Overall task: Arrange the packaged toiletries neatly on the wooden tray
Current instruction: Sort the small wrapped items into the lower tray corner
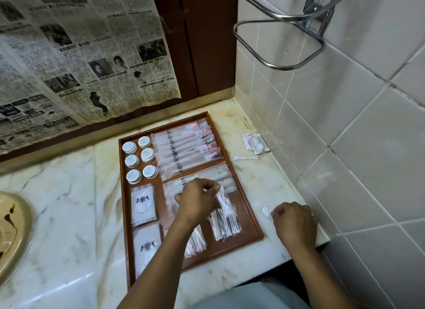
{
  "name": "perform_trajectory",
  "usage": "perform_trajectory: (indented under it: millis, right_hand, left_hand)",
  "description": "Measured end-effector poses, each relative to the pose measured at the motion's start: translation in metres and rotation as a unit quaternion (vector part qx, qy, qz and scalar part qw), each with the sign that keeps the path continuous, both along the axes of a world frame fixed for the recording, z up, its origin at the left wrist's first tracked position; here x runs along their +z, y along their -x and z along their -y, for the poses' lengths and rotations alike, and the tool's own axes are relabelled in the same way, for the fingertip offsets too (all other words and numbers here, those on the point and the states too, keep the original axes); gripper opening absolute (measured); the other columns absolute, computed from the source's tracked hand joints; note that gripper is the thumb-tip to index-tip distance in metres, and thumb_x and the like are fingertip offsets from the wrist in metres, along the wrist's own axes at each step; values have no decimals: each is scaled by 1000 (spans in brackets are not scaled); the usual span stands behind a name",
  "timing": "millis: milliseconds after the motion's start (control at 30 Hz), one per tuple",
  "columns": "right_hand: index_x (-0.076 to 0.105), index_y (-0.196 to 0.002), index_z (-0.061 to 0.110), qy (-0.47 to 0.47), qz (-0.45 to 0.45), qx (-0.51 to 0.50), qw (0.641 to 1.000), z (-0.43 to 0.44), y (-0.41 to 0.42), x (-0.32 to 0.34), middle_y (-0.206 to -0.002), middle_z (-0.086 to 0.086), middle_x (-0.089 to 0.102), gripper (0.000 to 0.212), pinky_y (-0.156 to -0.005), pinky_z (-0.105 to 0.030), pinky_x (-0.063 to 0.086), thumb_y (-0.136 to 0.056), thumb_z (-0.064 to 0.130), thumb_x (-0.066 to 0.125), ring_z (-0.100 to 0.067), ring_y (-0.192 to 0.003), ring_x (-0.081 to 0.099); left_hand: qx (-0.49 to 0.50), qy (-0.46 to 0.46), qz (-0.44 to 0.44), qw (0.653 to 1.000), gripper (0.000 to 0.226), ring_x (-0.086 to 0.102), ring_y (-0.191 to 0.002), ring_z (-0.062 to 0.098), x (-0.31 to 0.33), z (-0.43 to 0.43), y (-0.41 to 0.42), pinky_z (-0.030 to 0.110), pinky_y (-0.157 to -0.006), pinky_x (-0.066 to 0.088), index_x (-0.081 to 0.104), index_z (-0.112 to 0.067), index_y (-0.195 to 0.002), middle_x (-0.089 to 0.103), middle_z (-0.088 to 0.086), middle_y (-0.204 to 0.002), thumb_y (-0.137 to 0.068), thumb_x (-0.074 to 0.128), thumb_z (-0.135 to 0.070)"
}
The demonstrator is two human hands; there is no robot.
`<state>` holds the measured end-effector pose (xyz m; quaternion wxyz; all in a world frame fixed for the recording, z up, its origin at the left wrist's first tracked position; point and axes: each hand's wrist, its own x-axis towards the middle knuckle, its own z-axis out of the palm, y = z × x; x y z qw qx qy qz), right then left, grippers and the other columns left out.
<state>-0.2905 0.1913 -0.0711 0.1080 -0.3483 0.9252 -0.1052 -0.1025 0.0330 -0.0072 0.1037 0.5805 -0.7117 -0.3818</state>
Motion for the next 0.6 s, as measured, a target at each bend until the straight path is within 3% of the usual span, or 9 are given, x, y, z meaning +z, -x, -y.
perform_trajectory:
  millis: [67, 133, 233, 333, 467, 600]
  right_hand:
    - [68, -56, 25, -12, 20, -13, 1000, -4, 0, 3, -63, 3, 65, 26, -59, -31, 40, -82, 22, 65, -26, -67, 48]
    - [60, -48, 21, 10, 77, -38, 996, -6, 1, 6, -58, 3, 64, 34, -61, -33, 44, -82, 22, 58, -28, -65, 52]
    - [63, -50, 20, 27, 154, -82, 984, -5, -1, 13, -57, 6, 62, 31, -68, -35, 48, -81, 21, 61, -29, -68, 59]
    - [64, -52, 25, 48, 182, -107, 976, -7, -3, 15, -64, 6, 67, 28, -75, -38, 53, -80, 21, 63, -30, -72, 62]
    - [68, -59, 31, 101, 196, -114, 969, -7, -6, 22, -75, 4, 74, 26, -76, -39, 54, -82, 20, 65, -30, -78, 67]
    - [75, -68, 28, 147, 202, -93, 964, -4, -11, 34, -77, 11, 75, 19, -77, -38, 55, -84, 21, 70, -21, -79, 69]
  left_hand:
    - [-7, -7, 9, 1000, 24, 62, -78, -2, -3, -3, -13, 46, -98, 42, 68, -38, -73, 72, -17, -80, -97, 66, -39]
    - [-19, -7, 27, 999, 20, 65, -94, 9, -5, -7, -24, 48, -99, 42, 72, -37, -77, 74, -15, -87, -96, 66, -40]
    - [-26, 15, 73, 997, 17, 57, -114, 19, -6, -14, -35, 42, -92, 31, 73, -35, -84, 69, -18, -95, -97, 64, -43]
    - [-17, 20, 86, 996, 16, 57, -114, 19, -10, -21, -40, 39, -84, 23, 72, -40, -81, 67, -20, -85, -96, 66, -41]
    - [-22, 48, 122, 991, 15, 46, -123, 20, -16, -24, -40, 39, -83, 17, 78, -38, -98, 69, -15, -105, -96, 64, -42]
    - [-34, 59, 147, 987, 16, 40, -122, 21, -22, -29, -36, 39, -82, 14, 76, -42, -100, 62, -15, -112, -96, 62, -46]
